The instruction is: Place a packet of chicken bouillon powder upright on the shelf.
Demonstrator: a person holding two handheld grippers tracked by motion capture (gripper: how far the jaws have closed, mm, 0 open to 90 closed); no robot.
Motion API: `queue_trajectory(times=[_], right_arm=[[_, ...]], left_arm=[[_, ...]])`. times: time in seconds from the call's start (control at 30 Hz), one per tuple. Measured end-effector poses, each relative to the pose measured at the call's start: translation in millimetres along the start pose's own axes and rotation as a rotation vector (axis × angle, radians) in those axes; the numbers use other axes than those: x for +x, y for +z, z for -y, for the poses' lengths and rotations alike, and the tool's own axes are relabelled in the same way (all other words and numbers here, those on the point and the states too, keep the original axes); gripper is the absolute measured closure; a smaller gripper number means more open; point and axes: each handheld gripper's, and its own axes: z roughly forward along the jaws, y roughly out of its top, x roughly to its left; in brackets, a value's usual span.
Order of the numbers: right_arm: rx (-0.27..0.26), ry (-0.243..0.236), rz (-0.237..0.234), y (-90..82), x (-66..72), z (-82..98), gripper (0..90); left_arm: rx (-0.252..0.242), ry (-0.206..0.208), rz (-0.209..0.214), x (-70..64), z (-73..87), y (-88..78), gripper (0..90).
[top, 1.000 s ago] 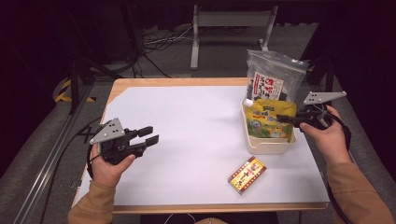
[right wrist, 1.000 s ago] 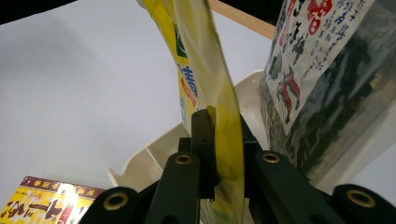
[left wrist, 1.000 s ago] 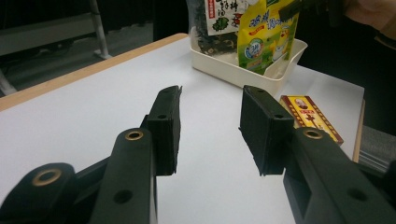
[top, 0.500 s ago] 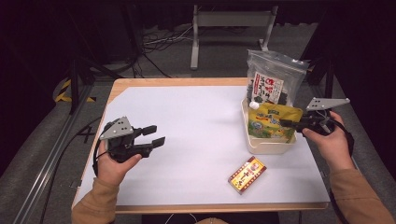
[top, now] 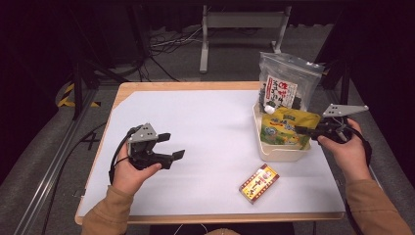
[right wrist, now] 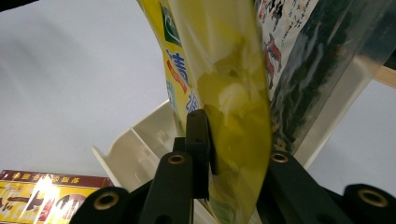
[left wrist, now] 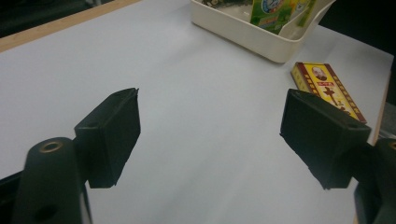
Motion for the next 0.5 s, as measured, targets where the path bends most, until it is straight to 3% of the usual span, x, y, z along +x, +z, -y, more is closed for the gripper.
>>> queue_trajectory(times=[0.1, 0.23, 0.5], right_arm=[[-0.01, 0.0, 0.033, -4.8, 1.1, 0.6, 69.4], [-0.026, 0.031, 0.038, -15.4, 0.3, 4.0, 59.2], [-0.067, 0.037, 0.061, -37.5, 5.8, 6.6, 47.9]], left_arm=[[0.007, -0.007, 0.014, -3.3, -1.2, 4.5, 16.9], [0.026, 0.0, 0.04, -11.1, -2.8, 17.0, 15.8], [0.056, 0.017, 0.087, -26.5, -7.2, 33.1, 15.5]])
